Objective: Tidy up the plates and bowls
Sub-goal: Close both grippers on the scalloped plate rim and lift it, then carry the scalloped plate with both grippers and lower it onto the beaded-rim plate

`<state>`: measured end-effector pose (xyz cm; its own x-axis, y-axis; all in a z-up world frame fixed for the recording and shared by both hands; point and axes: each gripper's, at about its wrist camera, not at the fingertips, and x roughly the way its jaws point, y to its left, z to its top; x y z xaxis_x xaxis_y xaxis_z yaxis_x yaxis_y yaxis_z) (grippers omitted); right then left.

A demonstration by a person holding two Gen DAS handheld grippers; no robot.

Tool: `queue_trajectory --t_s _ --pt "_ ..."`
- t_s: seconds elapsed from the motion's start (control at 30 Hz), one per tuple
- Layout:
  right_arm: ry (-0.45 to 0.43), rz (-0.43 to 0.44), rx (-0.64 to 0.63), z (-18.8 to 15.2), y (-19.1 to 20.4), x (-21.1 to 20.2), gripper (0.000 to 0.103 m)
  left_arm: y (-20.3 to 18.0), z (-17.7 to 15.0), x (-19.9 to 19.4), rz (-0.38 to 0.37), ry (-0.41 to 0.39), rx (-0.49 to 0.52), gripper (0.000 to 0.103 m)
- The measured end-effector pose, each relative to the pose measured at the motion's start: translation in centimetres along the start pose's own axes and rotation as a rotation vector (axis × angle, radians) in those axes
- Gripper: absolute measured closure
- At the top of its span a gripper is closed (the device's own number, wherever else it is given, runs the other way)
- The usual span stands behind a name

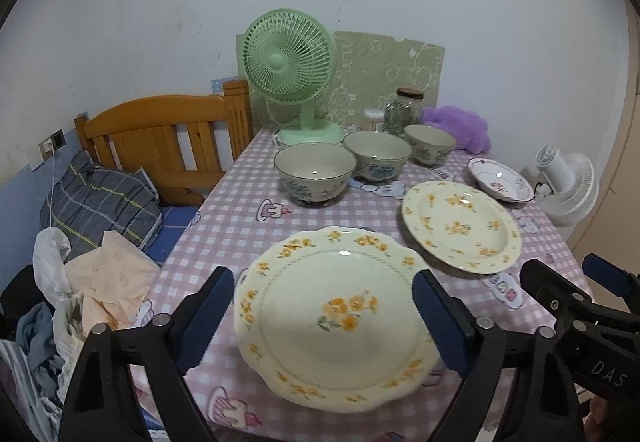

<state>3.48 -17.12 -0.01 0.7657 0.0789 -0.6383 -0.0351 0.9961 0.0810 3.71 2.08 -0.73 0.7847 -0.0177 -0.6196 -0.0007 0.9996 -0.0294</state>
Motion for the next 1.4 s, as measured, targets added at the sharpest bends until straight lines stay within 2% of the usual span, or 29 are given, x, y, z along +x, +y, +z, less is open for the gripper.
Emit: queue_trajectory --t_s 0.17,0.3,0.47,0.63,0.7,1.0,1.17,1.4 --pt "0.056 0.003 0.017 0.5 2.2 3.7 0.007 1.9 0.8 3.4 0.025 0.067 0.02 0.019" --pt "0.154 -0.006 0.018 0.1 4.2 7.7 0.013 3.5 0.5 7.2 0.016 0.174 0.041 0.024" --pt "0.24 -0.023 0.022 -0.3 5.7 11.5 0.018 4.7 0.2 10.8 0.0 0.259 0.055 0.026" --pt "0.32 -0.044 0.031 -0.9 6.5 14.7 0.022 5.4 -0.2 13.8 -0.032 0.345 0.062 0.034" --pt "0.342 -0.047 0.033 -1.1 6.8 15.5 0.022 5.3 -0.3 14.3 -0.039 0.377 0.07 0.043" --pt "0.427 -0.119 0.048 -2.3 7.2 16.9 0.027 5.1 -0.5 16.0 -0.105 0.414 0.122 0.042" --pt "0.432 -0.157 0.084 -2.4 7.1 16.7 0.028 4.9 -0.5 16.1 -0.145 0.416 0.156 0.04" --pt "0.452 -0.195 0.11 -2.0 6.8 15.6 0.029 4.2 -0.4 15.7 -0.199 0.485 0.178 0.039"
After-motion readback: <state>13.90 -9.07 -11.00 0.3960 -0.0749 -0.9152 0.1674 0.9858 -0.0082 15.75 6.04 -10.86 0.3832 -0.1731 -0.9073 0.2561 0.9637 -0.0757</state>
